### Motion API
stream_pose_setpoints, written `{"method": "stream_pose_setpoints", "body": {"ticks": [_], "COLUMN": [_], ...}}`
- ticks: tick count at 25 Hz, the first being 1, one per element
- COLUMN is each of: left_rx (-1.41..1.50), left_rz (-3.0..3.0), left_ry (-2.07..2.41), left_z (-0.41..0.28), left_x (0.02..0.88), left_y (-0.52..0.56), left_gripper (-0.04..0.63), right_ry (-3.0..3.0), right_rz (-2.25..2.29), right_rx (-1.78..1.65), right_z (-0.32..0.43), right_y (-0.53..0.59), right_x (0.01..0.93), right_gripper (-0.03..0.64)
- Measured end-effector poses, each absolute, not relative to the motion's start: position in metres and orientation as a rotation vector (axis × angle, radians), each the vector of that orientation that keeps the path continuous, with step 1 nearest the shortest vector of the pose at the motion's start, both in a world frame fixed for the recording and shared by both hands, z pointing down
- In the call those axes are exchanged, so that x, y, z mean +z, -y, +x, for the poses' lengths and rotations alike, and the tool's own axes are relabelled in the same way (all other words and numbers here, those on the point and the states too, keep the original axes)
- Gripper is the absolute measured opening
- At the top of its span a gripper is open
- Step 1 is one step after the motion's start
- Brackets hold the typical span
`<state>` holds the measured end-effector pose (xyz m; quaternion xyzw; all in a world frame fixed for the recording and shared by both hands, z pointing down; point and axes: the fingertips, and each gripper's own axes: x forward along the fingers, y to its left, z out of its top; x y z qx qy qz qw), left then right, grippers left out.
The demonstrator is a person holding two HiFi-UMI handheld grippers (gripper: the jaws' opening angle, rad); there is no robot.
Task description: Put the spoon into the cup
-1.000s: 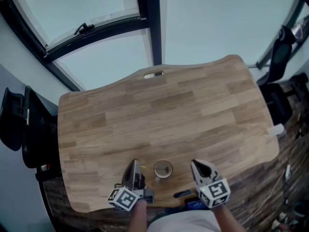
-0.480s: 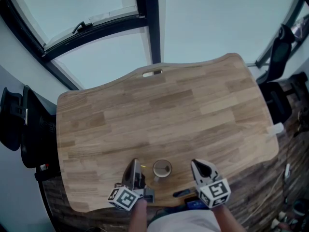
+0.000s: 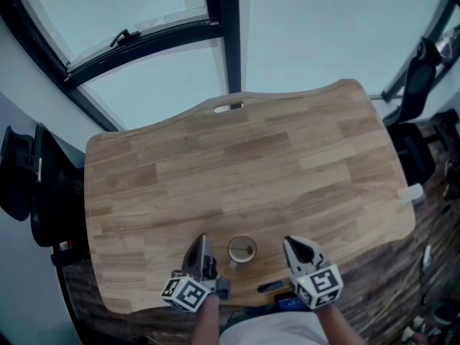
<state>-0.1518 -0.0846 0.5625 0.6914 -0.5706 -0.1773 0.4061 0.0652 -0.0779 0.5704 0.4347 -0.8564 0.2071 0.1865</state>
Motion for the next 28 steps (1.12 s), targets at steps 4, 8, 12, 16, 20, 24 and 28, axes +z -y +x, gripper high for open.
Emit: {"method": "stream_pose_setpoints", "body": {"ticks": [4, 8, 12, 16, 20, 24, 28], "left_rx": [-0.45, -0.422, -0.387, -0.355, -0.335, -0.327, -0.299], "left_rz": [1.738, 1.771, 1.799, 1.828, 1.846, 1.837, 1.864], "left_ry": [1.451, 1.459, 1.459, 1.458, 1.459, 1.464, 1.469], "left_z": [-0.151, -0.149, -0.143, -0.139, -0.137, -0.134, -0.132], "left_x": [0.563, 0.565, 0.565, 0.566, 0.566, 0.563, 0.565], "left_y": [0.085, 0.087, 0.088, 0.089, 0.089, 0.089, 0.089], "left_gripper": [-0.002, -0.002, -0.002, -0.002, -0.002, -0.002, -0.002], "right_ry": [2.407, 2.411, 2.411, 2.408, 2.408, 2.414, 2.417], "right_rz": [1.231, 1.231, 1.24, 1.242, 1.241, 1.235, 1.23], "right_rx": [0.591, 0.589, 0.584, 0.586, 0.586, 0.586, 0.584], "right_z": [0.068, 0.07, 0.073, 0.074, 0.075, 0.073, 0.072], "right_y": [0.078, 0.078, 0.078, 0.078, 0.078, 0.079, 0.079], "right_x": [0.571, 0.571, 0.571, 0.571, 0.571, 0.57, 0.571], "right_gripper": [-0.003, -0.003, -0.003, -0.003, -0.003, -0.003, -0.003]}}
